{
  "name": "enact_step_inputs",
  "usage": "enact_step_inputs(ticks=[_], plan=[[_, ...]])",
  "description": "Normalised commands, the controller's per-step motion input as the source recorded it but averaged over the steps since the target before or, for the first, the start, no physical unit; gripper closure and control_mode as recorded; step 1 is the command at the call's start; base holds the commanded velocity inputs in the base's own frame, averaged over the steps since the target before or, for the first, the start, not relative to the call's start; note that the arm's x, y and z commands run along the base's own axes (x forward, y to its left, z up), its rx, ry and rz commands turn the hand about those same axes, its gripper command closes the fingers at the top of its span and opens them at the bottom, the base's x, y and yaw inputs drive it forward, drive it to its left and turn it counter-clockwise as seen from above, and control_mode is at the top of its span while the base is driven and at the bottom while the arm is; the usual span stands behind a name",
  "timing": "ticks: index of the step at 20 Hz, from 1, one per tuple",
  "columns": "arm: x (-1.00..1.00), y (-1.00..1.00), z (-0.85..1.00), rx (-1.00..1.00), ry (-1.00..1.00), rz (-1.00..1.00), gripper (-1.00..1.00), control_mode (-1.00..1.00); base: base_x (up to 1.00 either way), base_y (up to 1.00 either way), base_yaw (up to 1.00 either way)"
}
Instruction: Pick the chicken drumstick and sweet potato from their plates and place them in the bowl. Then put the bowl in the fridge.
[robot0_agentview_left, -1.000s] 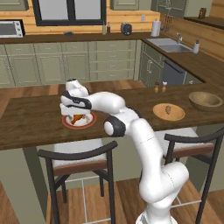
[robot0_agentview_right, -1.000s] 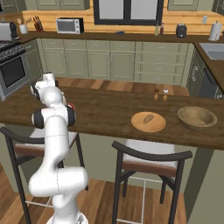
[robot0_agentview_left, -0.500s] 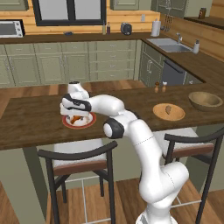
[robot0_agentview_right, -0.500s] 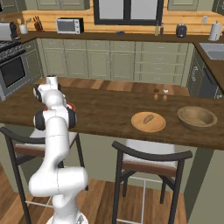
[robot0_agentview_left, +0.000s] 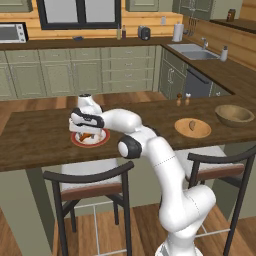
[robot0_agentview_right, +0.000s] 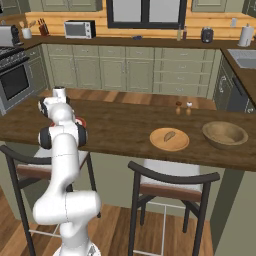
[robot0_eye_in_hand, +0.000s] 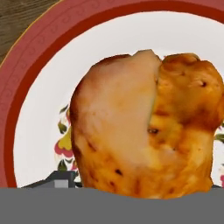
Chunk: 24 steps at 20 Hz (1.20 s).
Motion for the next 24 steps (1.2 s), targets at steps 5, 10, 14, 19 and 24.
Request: enact_step_inputs(ticks=[5, 10, 14, 19, 24], plan=[[-0.39, -0.04, -0.58, 0.00, -0.03, -0.04, 1.00, -1.00, 0.00, 0.00, 0.00], [-0.51, -0.24, -0.03, 0.00, -0.10, 0.00, 1.00, -1.00, 0.00, 0.00, 0.00], [-0.90, -0.63, 0.11, 0.00, -0.19, 0.00, 1.00, -1.00, 0.00, 0.00, 0.00], [-0.79, -0.85, 0.46, 0.02, -0.22, 0.00, 1.00, -1.00, 0.00, 0.00, 0.00], [-0.79, -0.57, 0.85, 0.04, -0.10, 0.00, 1.00, -1.00, 0.00, 0.00, 0.00]])
